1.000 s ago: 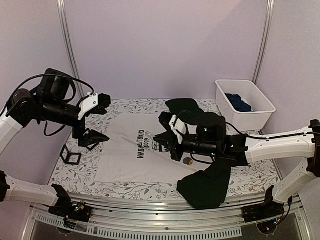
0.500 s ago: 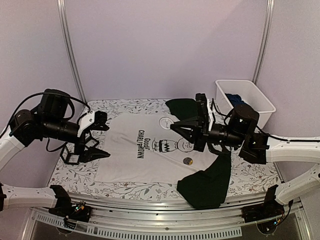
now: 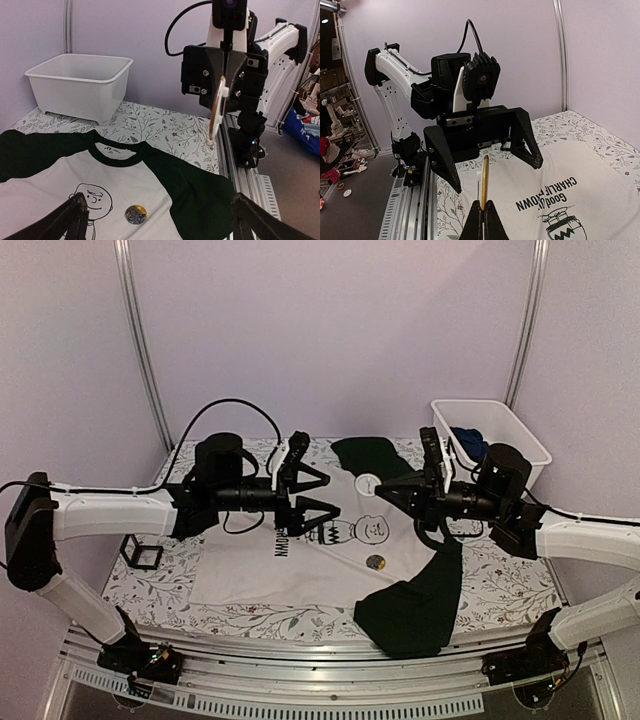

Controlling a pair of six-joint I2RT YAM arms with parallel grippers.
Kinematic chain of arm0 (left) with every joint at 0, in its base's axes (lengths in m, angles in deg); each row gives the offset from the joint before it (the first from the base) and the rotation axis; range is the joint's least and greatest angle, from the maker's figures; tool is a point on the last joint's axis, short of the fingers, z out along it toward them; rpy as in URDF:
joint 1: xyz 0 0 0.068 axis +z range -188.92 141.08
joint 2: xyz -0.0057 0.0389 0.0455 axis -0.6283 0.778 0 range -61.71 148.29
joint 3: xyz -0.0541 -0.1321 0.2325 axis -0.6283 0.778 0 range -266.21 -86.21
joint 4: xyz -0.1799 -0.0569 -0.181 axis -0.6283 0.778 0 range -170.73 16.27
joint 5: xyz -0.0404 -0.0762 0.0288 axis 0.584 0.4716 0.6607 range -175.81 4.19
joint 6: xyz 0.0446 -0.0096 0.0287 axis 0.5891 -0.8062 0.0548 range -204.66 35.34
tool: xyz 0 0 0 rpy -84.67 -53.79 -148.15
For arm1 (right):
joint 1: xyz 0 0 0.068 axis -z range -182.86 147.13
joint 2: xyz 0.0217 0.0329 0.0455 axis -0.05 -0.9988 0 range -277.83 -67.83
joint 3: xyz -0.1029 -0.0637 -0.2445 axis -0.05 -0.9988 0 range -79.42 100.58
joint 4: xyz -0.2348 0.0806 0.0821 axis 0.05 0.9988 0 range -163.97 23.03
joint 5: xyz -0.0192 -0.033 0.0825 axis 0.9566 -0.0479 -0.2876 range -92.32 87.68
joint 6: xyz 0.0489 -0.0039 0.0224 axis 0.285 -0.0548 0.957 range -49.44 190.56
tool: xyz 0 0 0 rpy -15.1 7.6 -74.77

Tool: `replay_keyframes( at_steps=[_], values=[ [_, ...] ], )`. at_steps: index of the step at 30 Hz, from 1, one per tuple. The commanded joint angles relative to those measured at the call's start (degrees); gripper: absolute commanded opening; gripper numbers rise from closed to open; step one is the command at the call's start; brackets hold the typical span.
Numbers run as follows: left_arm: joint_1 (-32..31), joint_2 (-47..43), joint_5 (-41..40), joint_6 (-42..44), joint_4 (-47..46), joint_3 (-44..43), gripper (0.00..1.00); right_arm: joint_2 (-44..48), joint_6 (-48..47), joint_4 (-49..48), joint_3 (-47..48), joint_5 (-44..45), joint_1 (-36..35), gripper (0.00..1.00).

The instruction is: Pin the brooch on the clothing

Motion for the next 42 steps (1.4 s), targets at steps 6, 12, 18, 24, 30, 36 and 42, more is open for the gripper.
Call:
replay_keyframes(
  at_steps=[6,12,18,24,30,36,42],
  values=[
    [4.0,17.5,13.7,-18.6,-29.9,-3.9,0.88,-10.3,0.2,-0.7,3.1,-14.5,5.8,0.00],
    [6.4,23.7,22.2,-22.9,-33.5,-7.6,0.72,-15.2,-2.0,-0.1,6.5,-16.2,6.2,0.00],
    [6.2,22.7,19.4,-20.0,-35.7,-3.1,0.63,-18.2,-1.0,-0.7,8.0,-16.7,6.3,0.00],
    [3.9,21.4,15.6,-16.5,-33.4,-1.6,0.43,-19.6,-1.0,-1.2,9.0,-17.8,6.6,0.00],
    [3.4,21.1,14.1,-17.2,-33.7,-1.4,0.36,-19.6,-1.6,0.6,8.7,-18.0,7.0,0.00],
    [3.0,21.2,14.0,-17.1,-35.0,-1.9,0.18,-18.8,-1.5,0.7,7.9,-17.5,7.1,0.00],
    [2.8,20.3,13.8,-16.7,-35.3,-1.1,0.19,-18.8,-1.5,1.8,7.6,-16.8,7.1,0.00]
  ],
)
